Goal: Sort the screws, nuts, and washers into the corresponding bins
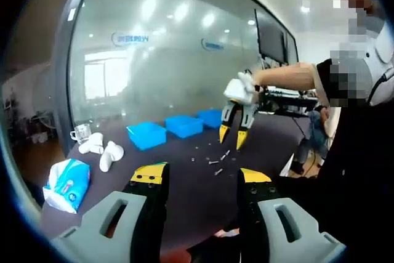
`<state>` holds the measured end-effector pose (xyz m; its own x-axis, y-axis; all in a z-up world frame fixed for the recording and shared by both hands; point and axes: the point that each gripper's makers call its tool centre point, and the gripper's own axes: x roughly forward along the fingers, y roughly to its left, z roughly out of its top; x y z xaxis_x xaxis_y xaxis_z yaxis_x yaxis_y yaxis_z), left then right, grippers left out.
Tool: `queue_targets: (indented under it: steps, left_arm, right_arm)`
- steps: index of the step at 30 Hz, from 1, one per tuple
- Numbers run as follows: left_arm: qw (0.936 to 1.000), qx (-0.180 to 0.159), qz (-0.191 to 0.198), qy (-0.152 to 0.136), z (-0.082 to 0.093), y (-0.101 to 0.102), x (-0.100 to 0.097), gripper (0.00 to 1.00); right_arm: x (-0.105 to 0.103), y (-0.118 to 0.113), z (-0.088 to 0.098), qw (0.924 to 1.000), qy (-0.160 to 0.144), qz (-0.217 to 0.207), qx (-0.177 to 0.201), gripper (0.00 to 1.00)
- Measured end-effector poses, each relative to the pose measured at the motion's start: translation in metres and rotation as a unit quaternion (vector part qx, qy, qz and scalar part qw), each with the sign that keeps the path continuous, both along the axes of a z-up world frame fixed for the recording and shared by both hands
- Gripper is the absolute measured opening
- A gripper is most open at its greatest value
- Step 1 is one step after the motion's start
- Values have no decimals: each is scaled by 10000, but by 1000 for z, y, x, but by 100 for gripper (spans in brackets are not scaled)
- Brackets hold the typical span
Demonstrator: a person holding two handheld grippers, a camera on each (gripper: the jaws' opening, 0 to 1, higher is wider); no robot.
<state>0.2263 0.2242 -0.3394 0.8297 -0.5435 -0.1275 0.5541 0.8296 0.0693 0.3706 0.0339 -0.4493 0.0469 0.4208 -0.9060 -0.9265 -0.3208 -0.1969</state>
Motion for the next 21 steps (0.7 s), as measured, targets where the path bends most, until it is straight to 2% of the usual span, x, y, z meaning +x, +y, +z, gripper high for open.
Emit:
queue_targets:
  steps: [21]
  left_arm:
    - [9999, 3, -46, 90, -7, -2, 4, 38]
  right_arm:
    - [3, 5, -21, 9996, 169, 111, -218, 9]
